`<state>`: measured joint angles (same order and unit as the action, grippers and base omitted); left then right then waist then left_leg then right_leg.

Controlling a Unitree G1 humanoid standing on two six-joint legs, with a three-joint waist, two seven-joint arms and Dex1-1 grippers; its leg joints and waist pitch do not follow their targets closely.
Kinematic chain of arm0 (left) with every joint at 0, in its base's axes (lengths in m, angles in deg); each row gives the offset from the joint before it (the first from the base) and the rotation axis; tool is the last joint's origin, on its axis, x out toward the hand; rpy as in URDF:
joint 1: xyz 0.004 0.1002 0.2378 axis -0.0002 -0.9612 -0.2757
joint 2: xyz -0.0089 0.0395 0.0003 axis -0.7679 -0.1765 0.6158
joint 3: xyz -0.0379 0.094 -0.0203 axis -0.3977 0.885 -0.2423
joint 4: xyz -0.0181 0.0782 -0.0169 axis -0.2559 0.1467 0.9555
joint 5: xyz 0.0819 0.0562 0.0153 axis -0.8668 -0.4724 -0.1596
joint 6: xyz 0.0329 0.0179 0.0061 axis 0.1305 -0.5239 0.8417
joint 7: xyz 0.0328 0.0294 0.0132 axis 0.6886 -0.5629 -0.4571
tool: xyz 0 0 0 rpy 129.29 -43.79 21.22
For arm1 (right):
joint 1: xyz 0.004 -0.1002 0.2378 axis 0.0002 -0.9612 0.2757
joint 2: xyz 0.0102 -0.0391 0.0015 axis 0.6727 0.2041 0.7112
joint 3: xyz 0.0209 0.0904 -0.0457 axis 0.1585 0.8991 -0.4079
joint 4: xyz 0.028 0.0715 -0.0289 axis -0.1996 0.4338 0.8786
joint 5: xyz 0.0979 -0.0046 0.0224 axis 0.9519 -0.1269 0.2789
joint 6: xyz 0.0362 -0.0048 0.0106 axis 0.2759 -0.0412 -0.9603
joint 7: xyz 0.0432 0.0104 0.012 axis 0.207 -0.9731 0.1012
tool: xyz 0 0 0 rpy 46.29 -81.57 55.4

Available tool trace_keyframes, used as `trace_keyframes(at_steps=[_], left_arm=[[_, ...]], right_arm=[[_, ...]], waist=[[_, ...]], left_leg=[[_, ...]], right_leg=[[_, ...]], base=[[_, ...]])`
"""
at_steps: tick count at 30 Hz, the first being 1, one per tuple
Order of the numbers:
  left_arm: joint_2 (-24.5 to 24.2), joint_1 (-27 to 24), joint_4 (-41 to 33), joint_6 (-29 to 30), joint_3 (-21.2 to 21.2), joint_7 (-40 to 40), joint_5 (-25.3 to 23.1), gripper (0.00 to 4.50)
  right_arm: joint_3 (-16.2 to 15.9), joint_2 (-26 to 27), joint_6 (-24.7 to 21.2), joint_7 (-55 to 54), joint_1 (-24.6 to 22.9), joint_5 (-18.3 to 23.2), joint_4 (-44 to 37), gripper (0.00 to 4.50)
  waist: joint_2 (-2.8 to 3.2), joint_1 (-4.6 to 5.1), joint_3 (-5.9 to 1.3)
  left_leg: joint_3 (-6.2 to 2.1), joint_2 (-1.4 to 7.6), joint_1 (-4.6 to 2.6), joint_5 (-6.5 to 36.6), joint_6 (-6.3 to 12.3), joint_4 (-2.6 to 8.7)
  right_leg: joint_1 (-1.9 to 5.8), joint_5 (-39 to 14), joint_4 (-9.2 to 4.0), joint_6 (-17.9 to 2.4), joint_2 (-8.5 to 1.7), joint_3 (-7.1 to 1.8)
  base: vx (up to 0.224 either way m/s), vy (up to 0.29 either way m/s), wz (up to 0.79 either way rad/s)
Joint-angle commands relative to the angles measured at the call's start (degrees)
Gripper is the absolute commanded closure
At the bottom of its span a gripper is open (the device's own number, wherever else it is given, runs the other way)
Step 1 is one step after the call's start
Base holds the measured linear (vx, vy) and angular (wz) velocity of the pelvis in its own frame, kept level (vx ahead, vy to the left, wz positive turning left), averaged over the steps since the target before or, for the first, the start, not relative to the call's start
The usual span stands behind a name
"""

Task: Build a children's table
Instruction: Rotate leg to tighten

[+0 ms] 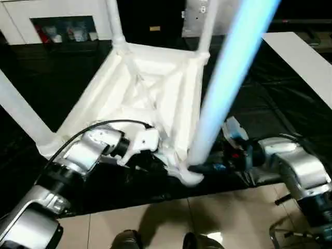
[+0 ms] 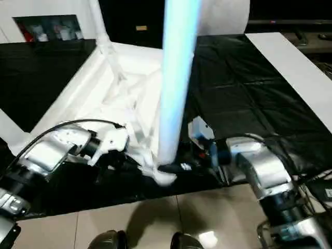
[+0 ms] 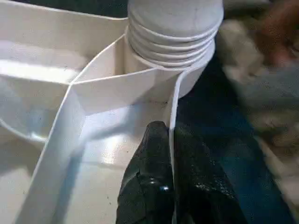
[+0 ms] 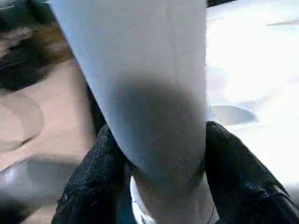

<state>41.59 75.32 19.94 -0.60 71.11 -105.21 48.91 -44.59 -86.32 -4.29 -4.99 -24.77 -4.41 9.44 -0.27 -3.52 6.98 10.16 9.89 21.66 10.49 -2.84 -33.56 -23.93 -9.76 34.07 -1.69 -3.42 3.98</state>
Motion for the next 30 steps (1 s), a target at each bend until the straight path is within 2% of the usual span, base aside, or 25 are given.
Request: trace_keyframes(at_steps=[1, 2, 4, 5, 6, 9, 10, 11, 12, 13, 14, 15, 16, 18, 24, 25, 27, 29, 30], left_arm=[[5.87, 0.19, -3.79, 6.78, -2.05, 8.74, 1.83, 4.5], [8.66, 0.37, -4.57, 9.95, -3.0, 12.8, 1.95, 4.5], [10.34, 0.65, -4.2, 10.95, -3.39, 15.15, 1.6, 4.5], [12.39, 1.14, -3.14, 11.46, -3.91, 18.3, 1.0, 4.5], [13.8, 1.43, -2.58, 12.04, -4.31, 20.49, 0.52, 4.5], [20.07, 4.35, 3.2, 11.03, -5.97, 31.36, -1.6, 4.5], [21.9, 5.73, 5.84, 9.65, -6.2, 34.88, -2.55, 4.5], [22.38, 6.19, 6.71, 9.05, -6.14, 35.93, -3.04, 4.5], [23.41, 6.72, 7.35, 9.06, -5.94, 37.95, -4.48, 4.5], [23.45, 6.72, 7.29, 9.1, -5.87, 38.02, -4.6, 4.5], [23.71, 6.67, 6.77, 9.44, -5.36, 38.49, -5.48, 4.5], [23.55, 6.5, 6.23, 9.67, -4.97, 38.32, -5.93, 4.5], [23.18, 6.25, 5.73, 9.47, -4.54, 37.75, -6.29, 4.5], [22.85, 5.97, 5.5, 9.07, -4.37, 37.23, -6.49, 4.5], [21.26, 5.37, 6.53, 6.09, -4.14, 34.84, -6.41, 4.5], [20.14, 4.73, 6.23, 4.88, -3.87, 33.03, -6.2, 4.5], [17.42, 3.26, 5.07, 2.6, -3.14, 28.12, -5.52, 4.5], [15.56, 2.42, 4.2, 0.92, -2.52, 24.32, -4.92, 4.5], [15.44, 2.36, 4.14, 0.83, -2.47, 24.03, -4.86, 4.5]], right_arm=[[-0.57, 4.85, -5.32, -12.58, 0.72, -2.6, 0.86, 2.45], [1.08, 8.65, -8.31, -19.57, 1.26, -3.02, 0.83, 2.46], [1.53, 10.4, -8.71, -23.16, 1.71, -4.27, 1.38, 2.48], [2.39, 12.63, -9.26, -27.0, 2.3, -4.96, 2.37, 2.49], [3.01, 14.18, -9.67, -29.62, 2.64, -5.45, 2.92, 2.49], [6.05, 20.56, -7.64, -42.51, 4.49, -8.36, 7.57, 2.5], [6.58, 22.18, -6.05, -46.06, 4.76, -9.55, 8.83, 2.5], [6.56, 22.56, -5.4, -46.88, 4.72, -10.03, 9.03, 2.5], [6.46, 23.62, -4.34, -49.15, 4.46, -11.7, 8.7, 2.15], [6.44, 23.67, -4.14, -49.21, 4.41, -11.79, 8.64, 1.95], [6.33, 24.0, -2.66, -49.66, 4.05, -12.37, 8.12, 1.81], [7.07, 24.45, -2.65, -50.03, 3.83, -11.98, 7.51, 1.81], [8.17, 24.86, -2.53, -50.38, 3.54, -11.25, 6.69, 1.65], [8.95, 24.82, -1.76, -50.03, 3.23, -10.64, 5.77, 1.53], [9.05, 20.62, -0.53, -44.94, 1.46, -9.56, 2.24, 1.05], [9.08, 18.19, -0.14, -41.3, 0.68, -8.46, 0.65, 0.89], [9.97, 12.38, 0.43, -32.57, -0.72, -5.87, -2.03, 0.73], [10.77, 8.28, 0.61, -26.71, -1.25, -4.29, -2.56, 0.64], [10.78, 7.98, 0.65, -26.3, -1.28, -4.22, -2.57, 0.44]], waist=[[-0.09, 0.13, -2.95], [-0.3, 0.9, -2.84], [-0.47, 2.13, -3.05], [-0.4, 2.2, -3.06], [-0.5, 2.43, -3.09], [-0.52, 2.31, -3.35], [-0.31, 2.21, -3.48], [-0.26, 2.05, -3.68], [-0.11, 1.75, -3.9], [-0.02, 1.62, -4.02], [0.11, 1.56, -4.22], [0.04, 1.47, -4.52], [0.16, 1.38, -4.48], [0.11, 1.31, -4.45], [0.12, 1.15, -4.24], [0.3, 1.07, -4.23], [-0.04, 0.9, -4.28], [0.09, 0.79, -4.3], [-0.04, 0.96, -4.42]], left_leg=[[-1.85, 3.62, -0.69, 14.27, 0.3, 5.04], [-2.06, 3.33, -0.39, 15.1, -0.31, 4.96], [-2.06, 2.97, -0.13, 14.5, -0.16, 4.81], [-2.0, 2.9, -0.4, 14.56, 0.1, 4.72], [-1.58, 2.63, -0.89, 14.22, 0.92, 4.33], [-1.19, 2.31, -0.89, 11.09, 2.28, 4.34], [-1.2, 2.4, -1.1, 10.86, 1.86, 4.36], [-1.35, 2.44, -1.02, 10.54, 1.73, 4.39], [-1.37, 2.77, -0.94, 9.22, 2.06, 4.5], [-1.28, 3.0, -0.99, 8.11, 2.53, 4.51], [-1.24, 2.98, -0.99, 7.29, 2.88, 4.44], [-1.06, 2.81, -0.78, 5.4, 3.89, 4.26], [-1.05, 2.82, -0.69, 4.22, 5.02, 4.23], [-0.95, 2.8, -0.69, 4.19, 6.02, 4.23], [-0.94, 2.88, -0.78, 6.07, 6.04, 4.32], [-1.0, 2.9, -0.71, 6.01, 6.03, 4.31], [-1.01, 2.85, -0.65, 6.04, 6.76, 4.24], [-1.0, 2.85, -0.42, 5.07, 7.95, 4.04], [-0.96, 2.93, -0.32, 4.2, 8.46, 3.94]], right_leg=[[2.77, -26.6, -5.1, -10.16, -5.71, -3.29], [2.93, -28.97, -5.28, -9.22, -5.79, -3.15], [3.02, -30.76, -5.69, -7.66, -5.73, -3.13], [2.77, -31.29, -5.91, -7.37, -5.72, -3.15], [2.31, -31.55, -6.39, -7.13, -5.6, -3.42], [2.34, -30.11, -6.57, -6.23, -5.09, -3.35], [2.16, -29.41, -6.54, -6.3, -5.06, -3.29], [2.44, -28.2, -6.28, -6.44, -5.0, -3.15], [2.76, -23.66, -5.84, -7.25, -5.02, -3.27], [2.76, -18.6, -5.29, -8.54, -4.84, -3.33], [2.92, -15.99, -5.01, -9.3, -4.85, -3.36], [3.41, -11.42, -4.6, -10.5, -4.98, -3.39], [3.57, -8.64, -4.38, -11.52, -5.05, -3.44], [3.68, -7.76, -4.42, -12.08, -5.04, -3.36], [3.78, -11.19, -4.82, -11.43, -5.06, -3.32], [3.82, -11.05, -4.74, -11.39, -5.09, -3.3], [4.14, -10.78, -4.76, -10.84, -5.06, -3.29], [4.18, -9.07, -4.53, -11.1, -5.1, -3.3], [4.29, -7.45, -4.23, -11.81, -5.1, -3.29]], base=[[0.0, 0.0, 0.0], [0.0, 0.0, 0.0], [0.0, 0.0, 0.0], [0.0, 0.0, 0.0], [0.0, 0.0, 0.0], [0.0, 0.0, 0.0], [0.0, 0.0, 0.0], [0.0, 0.0, 0.0], [0.0, 0.0, 0.0], [0.0, 0.0, 0.0], [0.0, 0.0, 0.0], [0.052, 0.012, 0.02], [0.0, 0.0, 0.0], [0.0, 0.0, 0.0], [0.0, 0.0, 0.0], [0.0, 0.0, 0.0], [0.0, 0.0, 0.0], [0.0, 0.0, 0.0], [0.0, 0.0, 0.0]])
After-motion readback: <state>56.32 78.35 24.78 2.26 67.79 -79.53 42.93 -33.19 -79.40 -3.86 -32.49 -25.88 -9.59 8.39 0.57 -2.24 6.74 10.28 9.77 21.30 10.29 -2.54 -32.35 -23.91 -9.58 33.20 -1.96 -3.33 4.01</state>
